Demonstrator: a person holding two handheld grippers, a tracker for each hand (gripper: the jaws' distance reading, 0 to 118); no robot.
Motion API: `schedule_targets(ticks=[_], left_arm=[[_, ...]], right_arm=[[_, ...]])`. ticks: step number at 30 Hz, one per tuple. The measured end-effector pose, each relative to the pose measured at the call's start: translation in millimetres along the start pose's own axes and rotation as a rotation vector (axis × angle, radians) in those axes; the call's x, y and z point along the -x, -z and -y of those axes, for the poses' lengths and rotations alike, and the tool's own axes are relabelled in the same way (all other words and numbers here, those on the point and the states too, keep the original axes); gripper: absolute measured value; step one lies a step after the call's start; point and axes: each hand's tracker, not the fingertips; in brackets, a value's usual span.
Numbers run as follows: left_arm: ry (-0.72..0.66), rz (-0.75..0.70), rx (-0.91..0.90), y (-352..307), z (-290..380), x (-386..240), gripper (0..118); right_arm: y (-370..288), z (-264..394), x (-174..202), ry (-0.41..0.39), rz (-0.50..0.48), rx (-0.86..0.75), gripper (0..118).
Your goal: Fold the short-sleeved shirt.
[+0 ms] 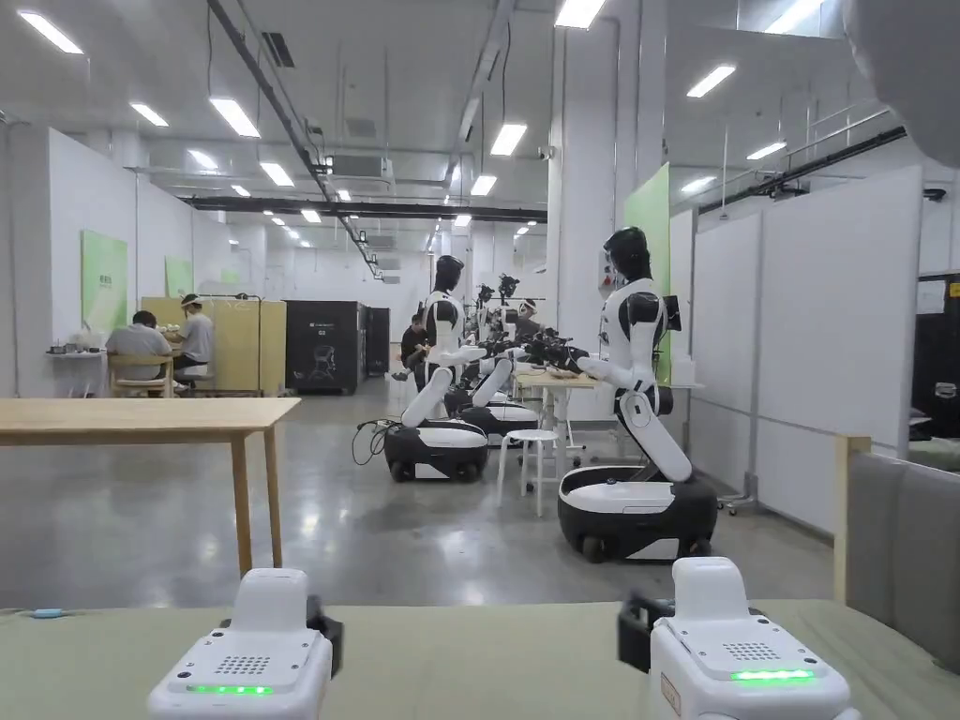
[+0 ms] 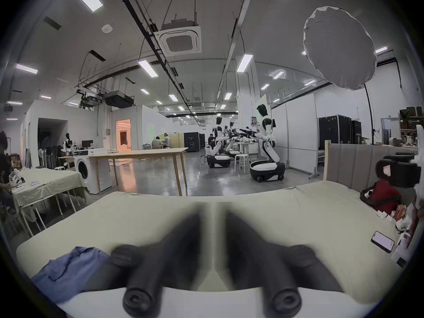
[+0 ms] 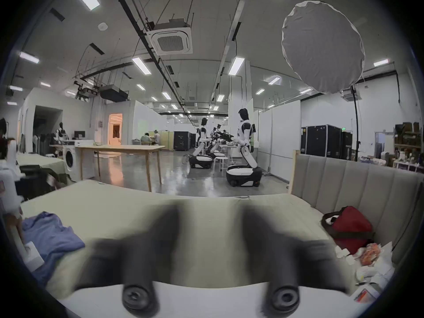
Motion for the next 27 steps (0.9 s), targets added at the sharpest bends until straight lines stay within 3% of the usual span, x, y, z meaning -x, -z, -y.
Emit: schedule_targets(ticks=[1, 2, 4, 5, 9, 12, 14, 17, 21, 27], left_arm=[[-0.002, -0.042, 0.015, 0, 0, -1, 0], [-0.011, -0.016, -0.006, 0, -2, 0, 0], [-0.032, 0.022, 0.003, 2, -3, 3, 0], [-0.022, 0.006, -0.001, 2, -3, 0, 0], [0.03, -0.007, -0.006, 2, -4, -4, 0], [-0.004, -0.004, 0.006, -1, -6, 5, 0], [-0.008, -0.034, 0.003, -6, -7, 22, 0], [-0.035, -0.125, -0.01, -24, -7, 70, 0], [-0.078, -0.265, 0.016, -57, -5, 159, 0], [0.026, -0.484, 0.035, -112, 8, 256, 0]], right_arm=[[4, 2, 2, -0.032, 0.05, 0.028, 0], [3, 3, -2, -0.036, 0.084, 0.03, 0], [3, 6, -14, 0.041, -0.011, 0.047, 0], [3, 8, -12, 0.054, 0.017, 0.049, 0], [5, 12, -14, 0.041, 0.043, 0.049, 0], [8, 8, -15, 0.021, 0.039, 0.043, 0], [11, 4, 11, -0.008, 0.023, 0.027, 0], [22, -1, 68, -0.068, -0.075, -0.018, 0], [26, -14, 165, -0.05, -0.235, -0.034, 0], [8, -17, 289, -0.068, -0.452, -0.054, 0]])
